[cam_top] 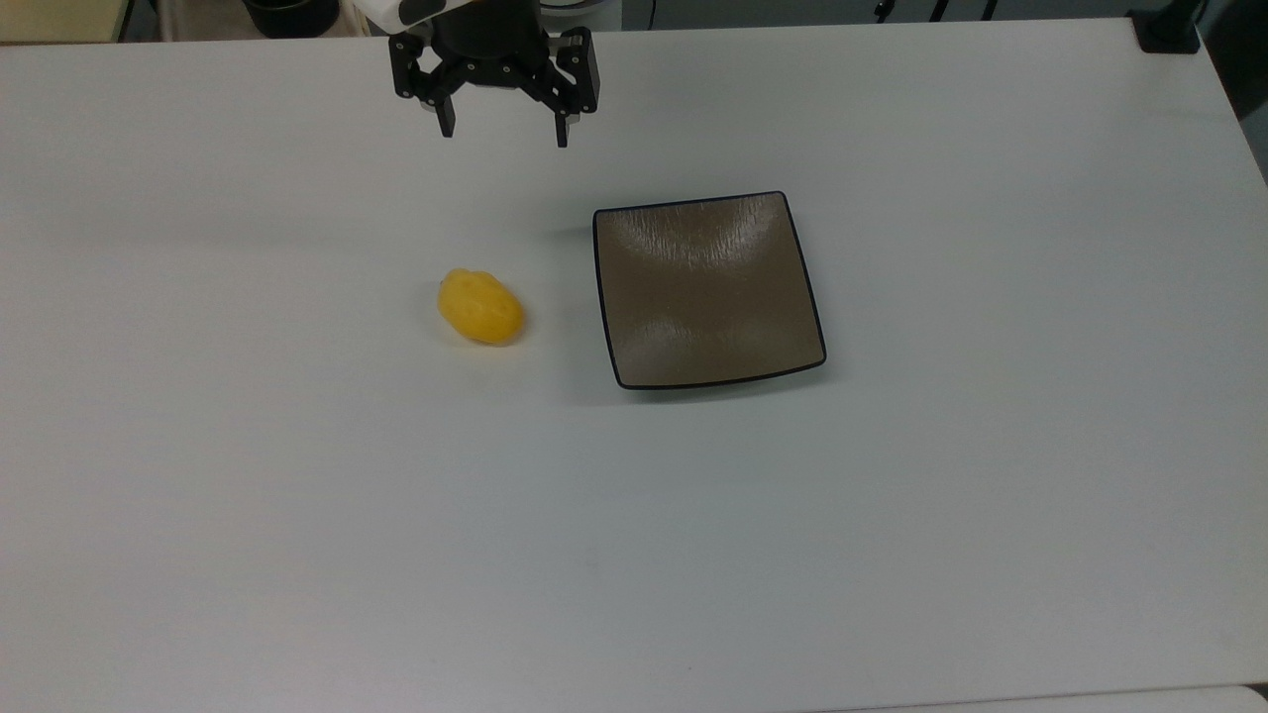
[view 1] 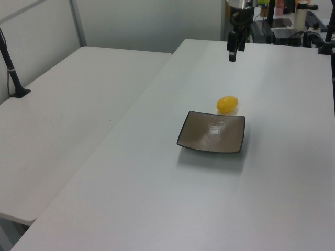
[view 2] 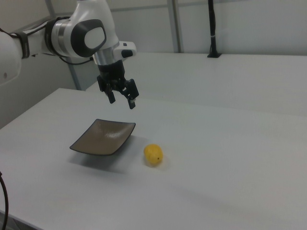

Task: Put potatoes on a ceramic plate
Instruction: 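Move the open gripper down toward the yellow potato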

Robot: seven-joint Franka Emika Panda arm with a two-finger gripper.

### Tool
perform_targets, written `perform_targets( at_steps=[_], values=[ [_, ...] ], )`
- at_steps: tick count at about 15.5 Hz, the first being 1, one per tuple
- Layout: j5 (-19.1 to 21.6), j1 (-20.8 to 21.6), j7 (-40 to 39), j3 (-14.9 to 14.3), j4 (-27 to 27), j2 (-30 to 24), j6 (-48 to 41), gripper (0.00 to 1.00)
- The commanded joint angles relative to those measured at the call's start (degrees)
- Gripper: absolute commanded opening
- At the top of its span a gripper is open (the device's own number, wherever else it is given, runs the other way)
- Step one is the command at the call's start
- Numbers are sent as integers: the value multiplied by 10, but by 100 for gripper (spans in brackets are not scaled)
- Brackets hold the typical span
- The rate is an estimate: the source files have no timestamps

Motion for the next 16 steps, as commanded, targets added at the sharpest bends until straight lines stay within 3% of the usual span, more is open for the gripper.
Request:
perform_targets(
  at_steps=[1,9,16],
  values=[
    [10,8,5,-3,-18,-5,4,100],
    [10,9,6,0,-20,-4,10,100],
    [0,6,-94,0,-27,0,12,100]
  ],
)
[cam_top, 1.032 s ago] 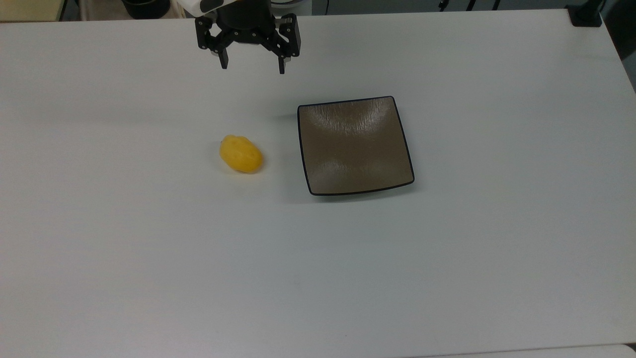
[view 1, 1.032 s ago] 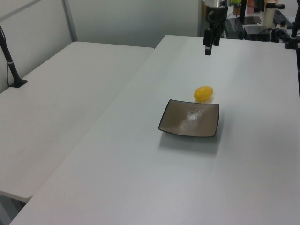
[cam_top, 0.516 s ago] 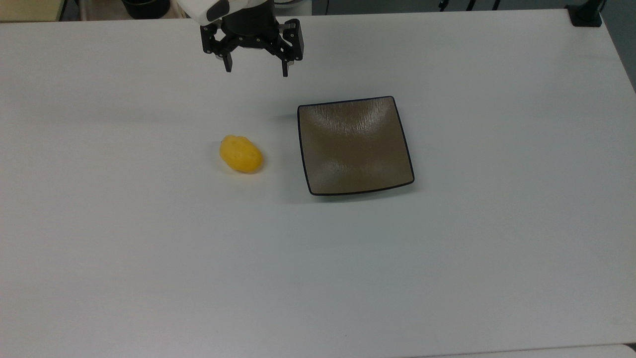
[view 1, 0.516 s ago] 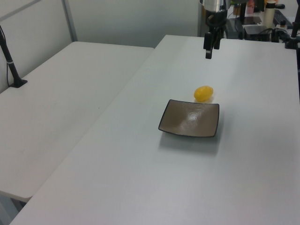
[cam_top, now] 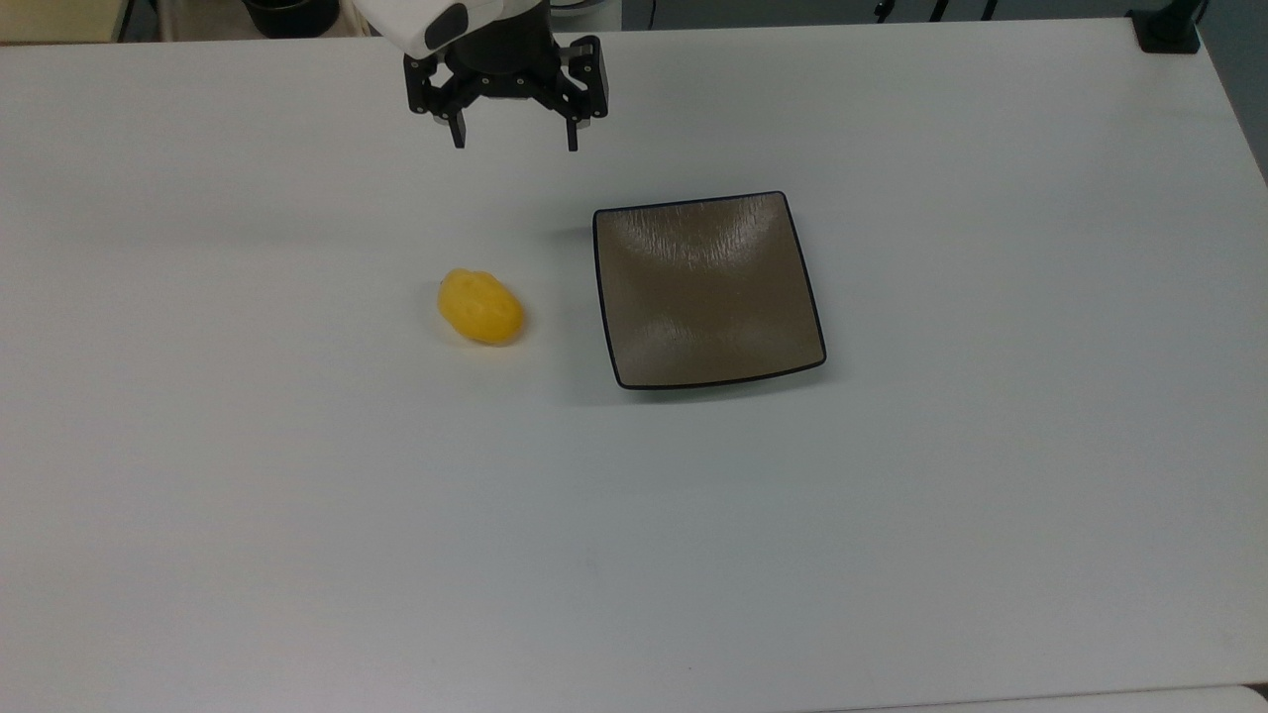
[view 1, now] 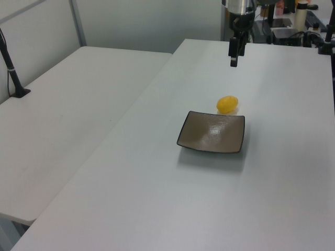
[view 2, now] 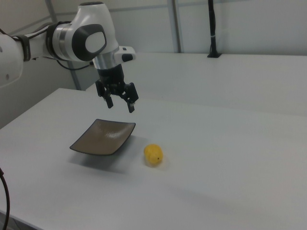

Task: Put potatoes on a ceramic plate
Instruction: 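Move the open gripper down toward the yellow potato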

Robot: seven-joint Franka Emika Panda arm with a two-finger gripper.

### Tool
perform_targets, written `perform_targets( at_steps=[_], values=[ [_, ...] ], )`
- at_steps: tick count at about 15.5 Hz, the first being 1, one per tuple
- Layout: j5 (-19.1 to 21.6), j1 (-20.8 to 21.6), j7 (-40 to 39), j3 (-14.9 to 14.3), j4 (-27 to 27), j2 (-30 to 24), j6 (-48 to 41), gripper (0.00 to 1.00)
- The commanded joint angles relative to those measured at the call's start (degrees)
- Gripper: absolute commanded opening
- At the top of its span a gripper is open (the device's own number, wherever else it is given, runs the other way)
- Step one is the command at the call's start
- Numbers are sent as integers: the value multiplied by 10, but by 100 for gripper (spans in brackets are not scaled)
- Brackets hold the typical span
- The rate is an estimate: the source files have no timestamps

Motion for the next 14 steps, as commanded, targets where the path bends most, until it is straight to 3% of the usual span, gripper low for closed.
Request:
perform_targets(
  at_steps=[1,4,8,14],
  values=[
    [0,2,-77,-1,-17,-3,15,100],
    [0,-2,-119,-2,-22,-2,32,100],
    [-21,-4,-249,-8,-28,10,50,100],
    [-90,-5,-272,-8,-53,45,134,100]
  ],
)
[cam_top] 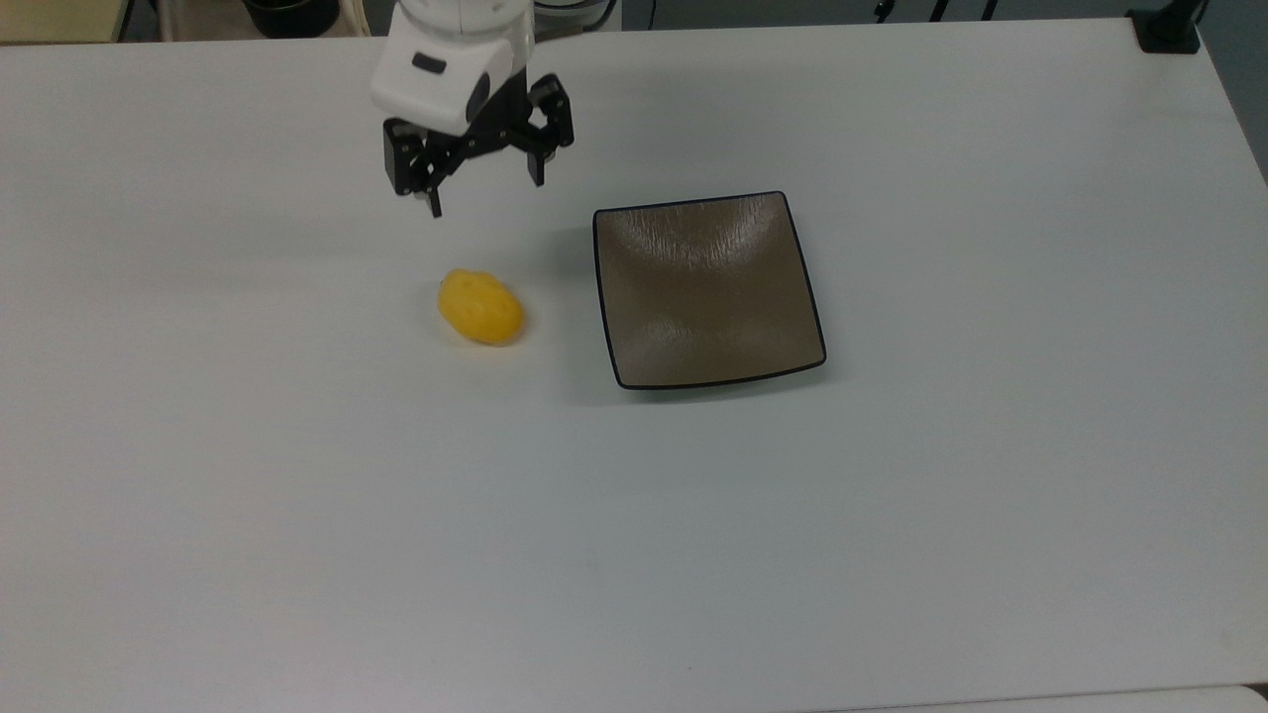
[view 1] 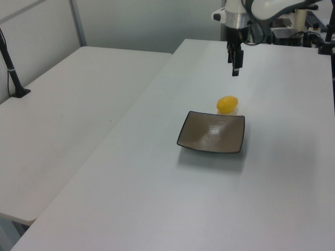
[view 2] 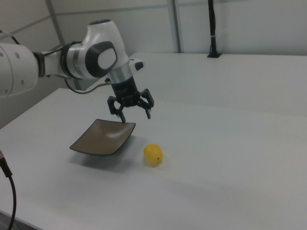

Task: Put potatoes on a ceramic plate
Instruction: 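Move the open gripper down toward the yellow potato, then lower the gripper around the yellow potato and close on it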

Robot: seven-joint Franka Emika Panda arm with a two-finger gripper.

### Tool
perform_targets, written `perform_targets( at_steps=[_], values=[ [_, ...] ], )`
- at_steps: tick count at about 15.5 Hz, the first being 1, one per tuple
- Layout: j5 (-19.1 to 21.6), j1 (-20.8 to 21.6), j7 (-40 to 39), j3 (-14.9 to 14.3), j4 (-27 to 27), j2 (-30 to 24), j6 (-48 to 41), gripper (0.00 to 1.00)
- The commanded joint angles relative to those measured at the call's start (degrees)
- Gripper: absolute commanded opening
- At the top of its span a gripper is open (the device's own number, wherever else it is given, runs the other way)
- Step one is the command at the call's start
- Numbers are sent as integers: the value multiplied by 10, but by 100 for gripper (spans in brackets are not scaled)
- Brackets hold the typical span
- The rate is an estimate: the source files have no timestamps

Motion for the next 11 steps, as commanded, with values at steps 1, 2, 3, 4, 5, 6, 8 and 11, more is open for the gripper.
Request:
perform_targets(
  at_steps=[1,2,3,4,5,6,8,11],
  values=[
    [-42,3,-28,-3,-13,24,44,100],
    [-53,3,-39,-3,-16,36,56,100],
    [-71,3,-51,-3,-21,46,71,100],
    [-89,3,-60,-3,-29,53,87,100],
    [-103,3,-61,-3,-37,60,103,100],
    [-113,3,-61,-3,-43,66,116,100],
    [-123,3,-62,-1,-47,82,128,100],
    [-124,4,-62,1,-47,100,131,100]
  ],
)
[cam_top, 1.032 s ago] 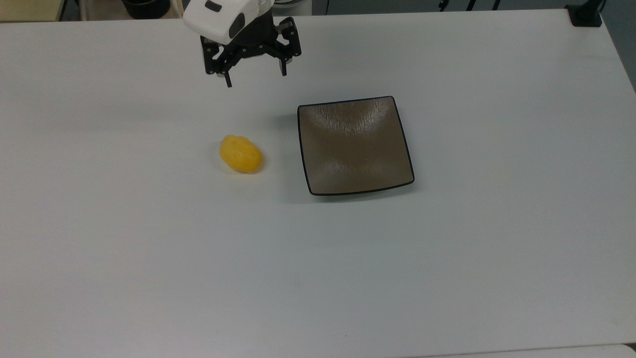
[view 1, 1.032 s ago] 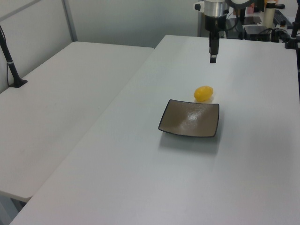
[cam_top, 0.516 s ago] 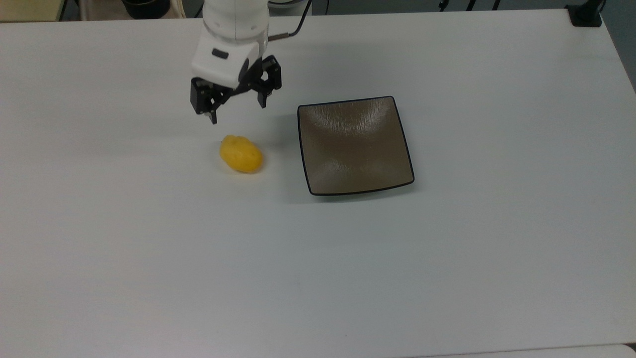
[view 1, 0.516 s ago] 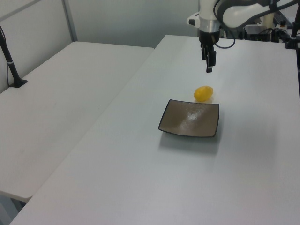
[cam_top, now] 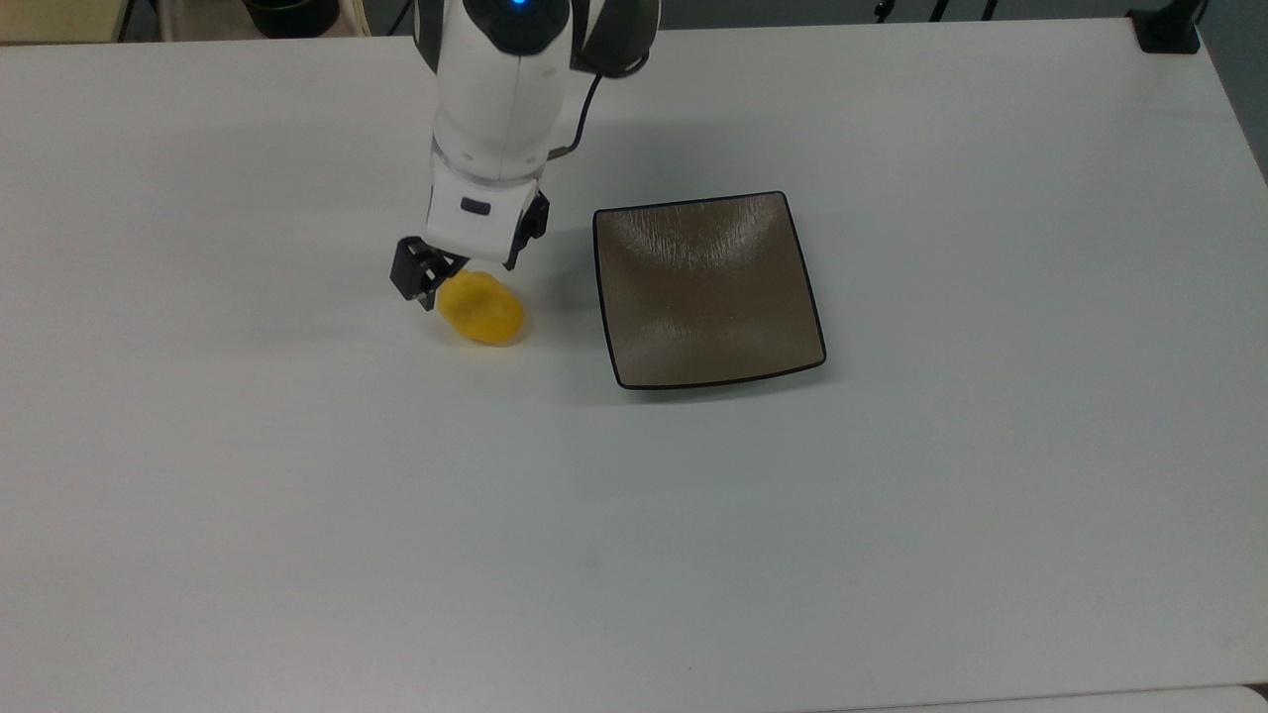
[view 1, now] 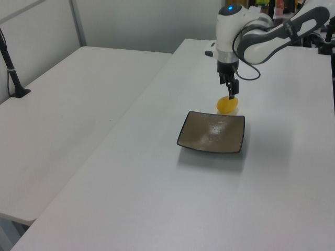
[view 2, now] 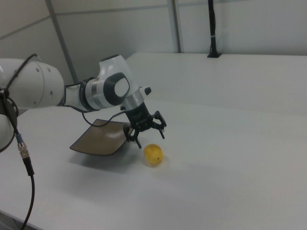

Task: Put potatoes on a ceramic plate
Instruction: 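Lower the gripper around the yellow potato and close on it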

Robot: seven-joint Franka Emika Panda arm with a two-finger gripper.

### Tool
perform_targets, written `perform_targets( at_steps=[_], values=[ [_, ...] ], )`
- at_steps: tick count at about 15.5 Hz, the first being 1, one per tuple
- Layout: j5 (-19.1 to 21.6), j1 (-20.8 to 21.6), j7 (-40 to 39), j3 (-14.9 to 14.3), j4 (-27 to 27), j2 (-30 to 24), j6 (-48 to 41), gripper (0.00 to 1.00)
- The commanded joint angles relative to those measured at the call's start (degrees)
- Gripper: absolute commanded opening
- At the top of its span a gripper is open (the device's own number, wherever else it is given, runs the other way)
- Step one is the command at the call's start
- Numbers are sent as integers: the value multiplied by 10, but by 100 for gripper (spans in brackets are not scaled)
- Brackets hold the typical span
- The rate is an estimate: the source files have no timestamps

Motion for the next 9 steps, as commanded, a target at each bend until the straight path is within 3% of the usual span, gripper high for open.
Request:
perform_targets(
  at_steps=[1,9],
  values=[
    [-10,3,-14,0,-8,9,14,100],
    [-36,3,-22,1,-16,41,61,100]
  ],
)
